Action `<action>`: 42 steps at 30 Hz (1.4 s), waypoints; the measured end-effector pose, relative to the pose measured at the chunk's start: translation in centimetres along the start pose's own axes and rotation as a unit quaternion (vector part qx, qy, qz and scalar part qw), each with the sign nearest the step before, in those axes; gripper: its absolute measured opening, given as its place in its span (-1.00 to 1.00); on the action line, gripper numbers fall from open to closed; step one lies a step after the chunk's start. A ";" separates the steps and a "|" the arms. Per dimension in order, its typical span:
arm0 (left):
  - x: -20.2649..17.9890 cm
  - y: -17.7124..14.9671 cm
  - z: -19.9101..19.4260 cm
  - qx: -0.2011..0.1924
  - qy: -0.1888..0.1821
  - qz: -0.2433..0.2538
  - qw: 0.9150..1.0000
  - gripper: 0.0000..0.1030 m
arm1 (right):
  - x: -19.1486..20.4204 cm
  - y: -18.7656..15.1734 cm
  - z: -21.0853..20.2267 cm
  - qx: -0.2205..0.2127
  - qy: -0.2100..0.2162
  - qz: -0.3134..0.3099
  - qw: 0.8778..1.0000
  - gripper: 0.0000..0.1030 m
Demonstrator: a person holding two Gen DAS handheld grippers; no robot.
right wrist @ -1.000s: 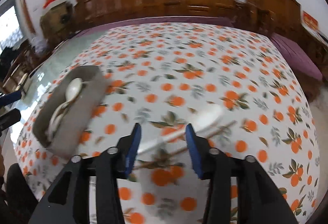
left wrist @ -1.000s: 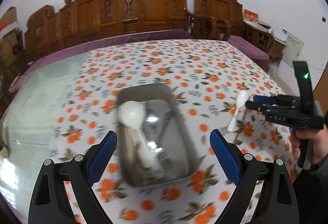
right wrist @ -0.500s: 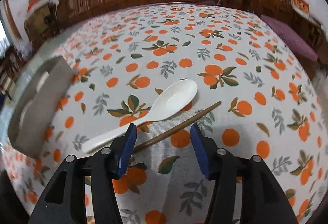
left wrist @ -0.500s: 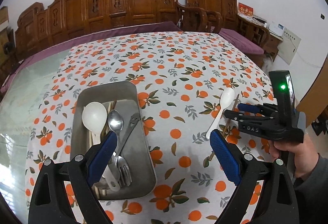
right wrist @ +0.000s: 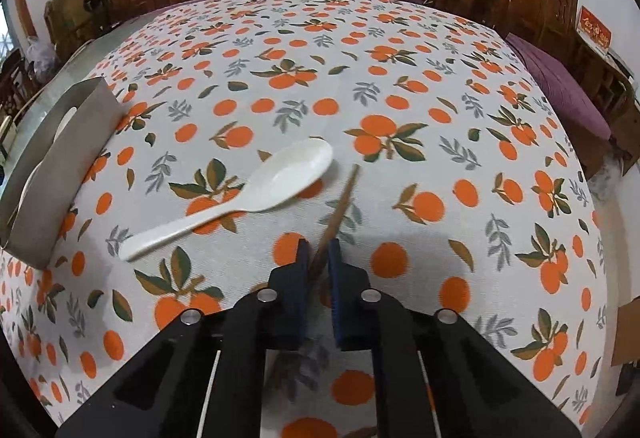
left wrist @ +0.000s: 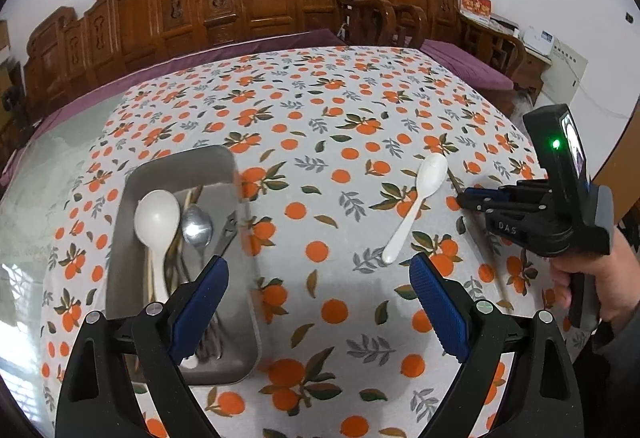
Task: Organize utensils
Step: 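Grasp the wooden chopstick with the right gripper while the left gripper grasps the white spoon handle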
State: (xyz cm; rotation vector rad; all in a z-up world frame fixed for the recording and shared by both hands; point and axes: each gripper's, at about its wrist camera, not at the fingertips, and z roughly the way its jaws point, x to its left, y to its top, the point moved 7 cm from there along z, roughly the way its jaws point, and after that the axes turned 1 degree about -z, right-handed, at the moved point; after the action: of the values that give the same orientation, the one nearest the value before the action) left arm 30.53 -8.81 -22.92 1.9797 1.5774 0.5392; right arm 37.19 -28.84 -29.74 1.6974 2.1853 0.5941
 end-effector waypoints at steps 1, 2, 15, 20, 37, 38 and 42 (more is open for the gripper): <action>-0.3 0.1 0.2 0.001 0.001 0.004 1.000 0.71 | -0.1 0.0 0.0 0.001 0.002 0.001 1.000 -0.83; -0.6 0.1 0.3 0.001 0.001 0.005 1.000 0.71 | -0.2 0.0 0.0 0.001 0.007 0.003 1.000 -0.83; -3.4 0.5 3.1 0.024 -0.006 0.036 0.999 0.71 | -1.9 -0.1 -0.3 0.000 0.001 0.003 1.000 -0.88; -4.7 0.7 5.3 0.042 -0.011 0.060 0.997 0.62 | -3.4 0.2 -1.0 -0.011 0.006 0.019 1.000 -0.88; -8.7 0.9 11.3 0.109 -0.062 0.092 0.988 -0.48 | -4.4 0.1 -0.8 -0.008 0.012 0.036 0.999 -0.87; -8.7 1.0 11.3 0.107 -0.059 0.093 0.988 -0.51 | -4.4 0.1 -0.7 -0.007 0.012 0.036 0.999 -0.87; -8.6 1.1 11.4 0.107 -0.057 0.091 0.989 -0.72 | -4.3 0.0 -0.6 -0.005 0.013 0.035 0.999 -0.87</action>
State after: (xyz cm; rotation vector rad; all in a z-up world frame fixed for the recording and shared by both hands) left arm 36.38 -19.30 -30.83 2.2871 1.4451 0.3298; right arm 37.98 -33.11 -29.24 1.7755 2.1441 0.6468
